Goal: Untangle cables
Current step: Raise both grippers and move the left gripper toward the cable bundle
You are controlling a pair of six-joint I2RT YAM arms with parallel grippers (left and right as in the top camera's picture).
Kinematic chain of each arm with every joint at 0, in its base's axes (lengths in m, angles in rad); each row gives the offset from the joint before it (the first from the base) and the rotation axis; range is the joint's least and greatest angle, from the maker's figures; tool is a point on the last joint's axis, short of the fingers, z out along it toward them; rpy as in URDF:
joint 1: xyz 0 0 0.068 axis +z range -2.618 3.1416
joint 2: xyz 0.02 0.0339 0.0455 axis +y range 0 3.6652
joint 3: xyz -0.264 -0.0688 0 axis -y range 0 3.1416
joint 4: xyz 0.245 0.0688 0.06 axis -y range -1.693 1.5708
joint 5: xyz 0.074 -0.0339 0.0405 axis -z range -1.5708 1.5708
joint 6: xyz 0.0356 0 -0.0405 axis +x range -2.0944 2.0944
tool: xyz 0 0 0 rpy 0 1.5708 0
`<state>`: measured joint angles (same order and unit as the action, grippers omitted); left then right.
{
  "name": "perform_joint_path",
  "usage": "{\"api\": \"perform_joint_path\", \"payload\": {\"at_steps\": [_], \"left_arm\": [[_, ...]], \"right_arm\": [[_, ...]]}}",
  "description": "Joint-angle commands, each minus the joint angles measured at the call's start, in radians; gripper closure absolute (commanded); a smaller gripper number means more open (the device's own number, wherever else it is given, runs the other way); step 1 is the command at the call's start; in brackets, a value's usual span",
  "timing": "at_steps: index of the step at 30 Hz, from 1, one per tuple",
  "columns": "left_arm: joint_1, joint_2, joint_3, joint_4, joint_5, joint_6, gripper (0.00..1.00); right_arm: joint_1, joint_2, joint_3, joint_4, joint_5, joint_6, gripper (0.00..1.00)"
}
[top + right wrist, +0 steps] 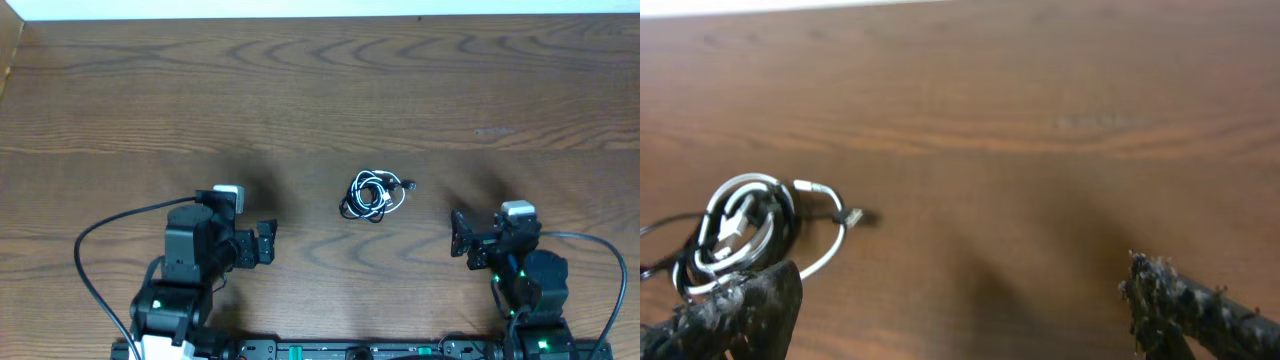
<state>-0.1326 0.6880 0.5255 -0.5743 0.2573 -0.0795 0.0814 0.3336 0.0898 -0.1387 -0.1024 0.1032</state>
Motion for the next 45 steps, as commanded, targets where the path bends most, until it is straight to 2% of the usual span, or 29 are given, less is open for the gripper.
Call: {"api": "perform_joint_path", "payload": {"at_steps": [1, 7, 11, 17, 33, 39, 45], "left_arm": [[0.002, 0.045, 0.086, -0.039, 0.015, -0.009, 0.02], [0.002, 0.098, 0.173, -0.084, 0.016, -0.008, 0.02], [0.002, 0.097, 0.181, -0.076, 0.016, -0.008, 0.02], [0.002, 0.098, 0.181, -0.077, 0.016, -0.008, 0.02], [0.002, 0.101, 0.181, -0.058, 0.02, -0.009, 0.02], [0.002, 0.102, 0.183, -0.014, 0.019, -0.089, 0.02], [0.001, 0.178, 0.26, 0.009, 0.019, -0.096, 0.02]], "right_arm": [[0.004, 0.07, 0.089, -0.032, 0.037, 0.012, 0.01], [0.004, 0.222, 0.248, -0.149, 0.045, 0.012, 0.01], [0.004, 0.378, 0.394, -0.297, 0.048, 0.012, 0.01], [0.004, 0.524, 0.521, -0.353, 0.047, -0.015, 0.01], [0.004, 0.536, 0.539, -0.317, 0.014, -0.007, 0.01], [0.004, 0.536, 0.539, -0.302, 0.013, -0.002, 0.01], [0.005, 0.536, 0.539, -0.293, 0.014, 0.048, 0.01]]}}
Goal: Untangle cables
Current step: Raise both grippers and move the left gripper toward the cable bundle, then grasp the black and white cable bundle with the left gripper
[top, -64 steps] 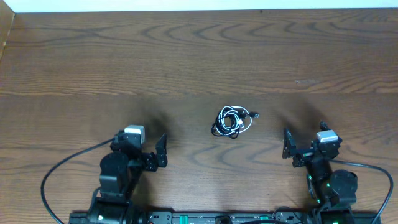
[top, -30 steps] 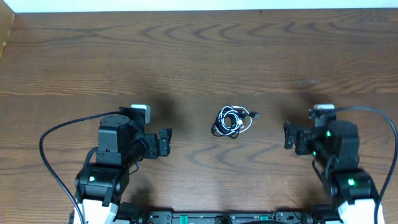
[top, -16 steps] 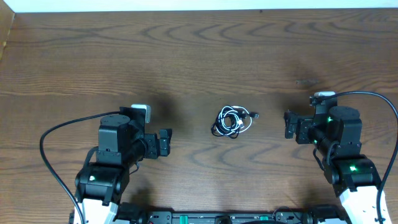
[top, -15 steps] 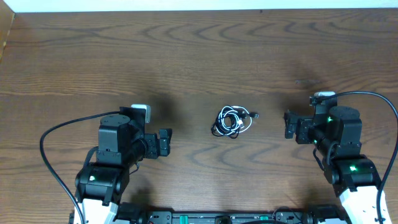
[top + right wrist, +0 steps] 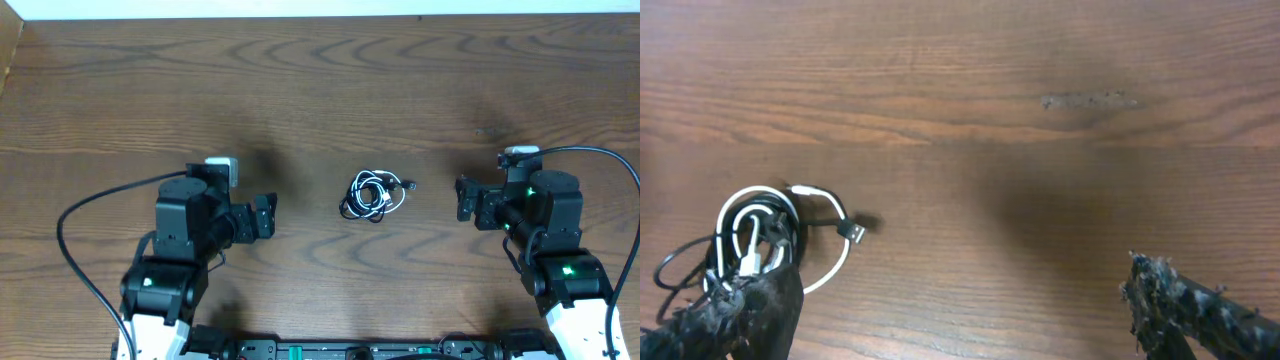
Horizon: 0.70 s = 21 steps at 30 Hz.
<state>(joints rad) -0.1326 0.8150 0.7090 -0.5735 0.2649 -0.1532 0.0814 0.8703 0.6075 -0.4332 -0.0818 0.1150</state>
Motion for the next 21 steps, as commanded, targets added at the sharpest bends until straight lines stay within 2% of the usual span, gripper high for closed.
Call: {"api": "perform_joint_path", "payload": {"at_steps": [1, 10, 14, 21], "left_arm": [[0.001, 0.077, 0.098, 0.006, 0.013, -0.026, 0.02], [-0.087, 0.368, 0.354, -0.066, 0.039, -0.025, 0.02], [-0.162, 0.462, 0.367, -0.011, 0.152, -0.025, 0.02], [-0.221, 0.586, 0.367, 0.014, 0.162, -0.03, 0.02]], "right_arm": [[0.005, 0.0, 0.022, 0.002, -0.006, 0.043, 0.01], [0.005, 0.008, 0.022, 0.003, -0.007, 0.045, 0.01], [0.005, 0.008, 0.022, 0.002, -0.007, 0.046, 0.01], [0.005, 0.008, 0.021, -0.016, -0.007, 0.045, 0.01]]}}
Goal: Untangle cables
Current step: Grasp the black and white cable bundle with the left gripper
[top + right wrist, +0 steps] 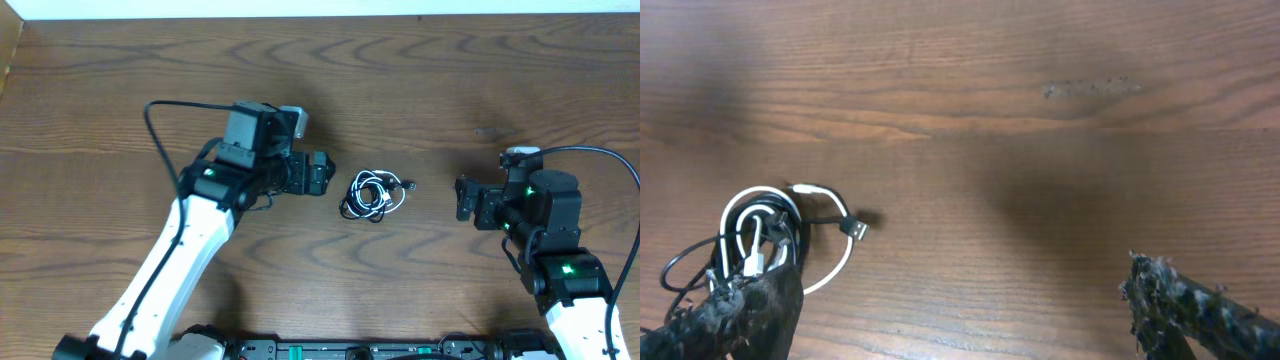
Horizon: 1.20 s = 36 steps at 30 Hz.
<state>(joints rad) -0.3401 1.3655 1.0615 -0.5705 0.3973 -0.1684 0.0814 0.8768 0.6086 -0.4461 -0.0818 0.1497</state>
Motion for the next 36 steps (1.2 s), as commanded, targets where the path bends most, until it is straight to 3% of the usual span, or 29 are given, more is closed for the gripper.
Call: {"api": "perform_joint_path", "payload": {"at_steps": [1, 14, 15, 18, 24, 27, 29, 36], "left_arm": [[-0.02, 0.057, 0.014, 0.016, 0.029, -0.022, 0.02], [-0.105, 0.349, 0.013, 0.139, 0.03, -0.037, 0.01], [-0.116, 0.368, 0.013, 0.153, 0.03, -0.036, 0.05], [-0.153, 0.442, 0.013, 0.22, 0.029, -0.036, 0.31], [-0.212, 0.538, 0.013, 0.274, 0.029, -0.037, 0.4], [-0.237, 0.548, 0.013, 0.27, 0.03, -0.036, 0.67], [-0.246, 0.544, 0.014, 0.27, 0.03, -0.036, 0.92], [-0.222, 0.429, 0.014, 0.23, 0.03, -0.036, 0.93]], "right_arm": [[0.005, 0.003, 0.02, -0.003, -0.007, 0.011, 0.01], [0.005, 0.021, 0.02, -0.015, -0.007, 0.015, 0.02], [0.005, 0.022, 0.02, -0.016, -0.007, 0.015, 0.03], [0.005, 0.025, 0.02, -0.018, -0.007, 0.015, 0.03], [0.005, 0.025, 0.02, -0.018, -0.007, 0.021, 0.03], [0.005, 0.025, 0.02, -0.019, -0.007, 0.038, 0.03], [0.005, 0.025, 0.02, -0.018, -0.007, 0.037, 0.03], [0.005, 0.025, 0.02, -0.018, -0.061, 0.037, 0.02]]}}
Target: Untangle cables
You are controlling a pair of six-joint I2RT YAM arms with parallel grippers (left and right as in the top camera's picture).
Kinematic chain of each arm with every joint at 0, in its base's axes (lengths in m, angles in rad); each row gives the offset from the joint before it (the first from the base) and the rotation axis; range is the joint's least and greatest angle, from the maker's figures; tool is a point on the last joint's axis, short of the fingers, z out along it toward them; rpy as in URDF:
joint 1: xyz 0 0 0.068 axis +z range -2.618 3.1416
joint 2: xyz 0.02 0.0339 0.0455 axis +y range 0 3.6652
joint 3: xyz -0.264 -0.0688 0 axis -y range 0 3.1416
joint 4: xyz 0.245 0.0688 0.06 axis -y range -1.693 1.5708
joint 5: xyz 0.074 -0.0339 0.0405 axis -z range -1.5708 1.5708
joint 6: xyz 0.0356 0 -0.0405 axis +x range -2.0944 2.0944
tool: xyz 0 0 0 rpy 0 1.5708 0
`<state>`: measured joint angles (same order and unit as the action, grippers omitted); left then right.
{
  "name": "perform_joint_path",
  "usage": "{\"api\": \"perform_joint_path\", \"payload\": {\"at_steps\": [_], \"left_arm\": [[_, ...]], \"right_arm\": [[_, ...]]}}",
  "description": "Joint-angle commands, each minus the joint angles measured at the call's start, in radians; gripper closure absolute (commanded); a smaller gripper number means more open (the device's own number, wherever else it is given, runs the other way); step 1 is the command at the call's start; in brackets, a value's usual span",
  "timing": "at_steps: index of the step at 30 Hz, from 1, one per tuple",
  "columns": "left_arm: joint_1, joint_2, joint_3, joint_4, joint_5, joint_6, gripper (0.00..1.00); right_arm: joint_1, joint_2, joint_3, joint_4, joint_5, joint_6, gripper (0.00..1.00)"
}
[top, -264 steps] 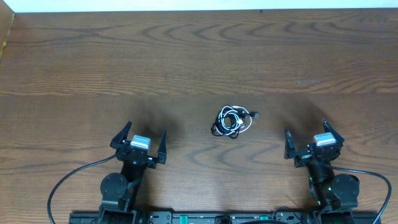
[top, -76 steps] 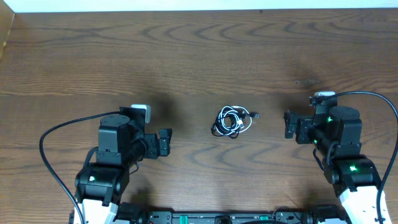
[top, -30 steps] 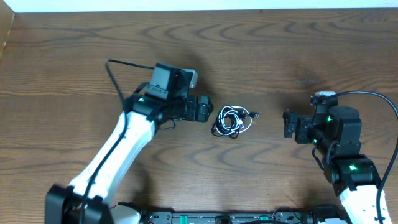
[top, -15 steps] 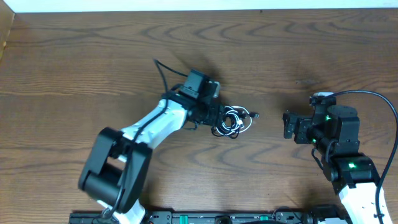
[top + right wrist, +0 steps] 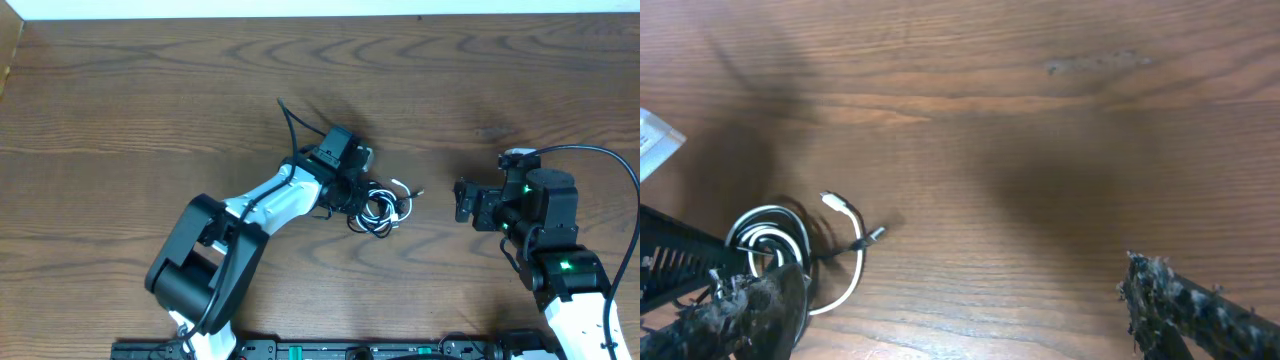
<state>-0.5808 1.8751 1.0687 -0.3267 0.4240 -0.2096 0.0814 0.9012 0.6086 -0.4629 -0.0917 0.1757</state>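
Observation:
A small tangled bundle of white and black cables (image 5: 381,208) lies at mid-table. In the right wrist view the bundle (image 5: 780,240) shows a white plug (image 5: 840,205) and a black USB plug (image 5: 872,237) sticking out to the right. My left gripper (image 5: 350,192) sits down on the bundle's left side; its jaws are hidden under its own body, and part of it shows as a dark shape (image 5: 670,265). My right gripper (image 5: 461,200) stands open to the right of the bundle, with a gap of bare wood between, and nothing between its fingers (image 5: 960,315).
The wooden table (image 5: 300,80) runs to a white strip along the far edge. A pale scuff (image 5: 1095,66) marks the wood beyond the right gripper. The left arm (image 5: 270,200) stretches diagonally from the front left to the bundle.
My left gripper has moved from just left of the bundle onto its left side. The bundle has shifted slightly toward the front right and its loose ends have spread. The right arm stayed put.
Both grippers were low at the front, on either side of the bundle. Then the right gripper was further forward, level with the bundle. The left arm then reached out close to the bundle's left, and now rests on it.

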Motion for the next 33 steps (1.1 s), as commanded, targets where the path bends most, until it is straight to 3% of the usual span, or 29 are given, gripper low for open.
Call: {"api": "perform_joint_path", "payload": {"at_steps": [1, 9, 20, 25, 29, 33], "left_arm": [[0.024, -0.108, 0.007, -0.021, 0.003, 0.005, 0.92], [0.016, -0.309, 0.007, -0.085, 0.014, 0.005, 0.92], [-0.056, -0.315, -0.01, -0.204, 0.014, 0.005, 0.93], [-0.08, -0.315, -0.01, -0.195, 0.014, 0.005, 0.93], [-0.089, -0.315, -0.01, -0.191, 0.014, 0.005, 0.93], [-0.089, -0.315, -0.01, -0.191, 0.014, 0.005, 0.93]], "right_arm": [[0.005, 0.001, 0.019, -0.001, -0.074, 0.011, 0.01], [0.006, 0.067, 0.018, 0.02, -0.269, 0.011, 0.01], [0.022, 0.256, 0.018, 0.164, -0.547, 0.011, 0.05], [0.062, 0.334, 0.018, 0.164, -0.582, 0.011, 0.24], [0.113, 0.377, 0.018, 0.169, -0.626, 0.011, 0.29], [0.161, 0.403, 0.018, 0.18, -0.621, 0.011, 0.56]]}}
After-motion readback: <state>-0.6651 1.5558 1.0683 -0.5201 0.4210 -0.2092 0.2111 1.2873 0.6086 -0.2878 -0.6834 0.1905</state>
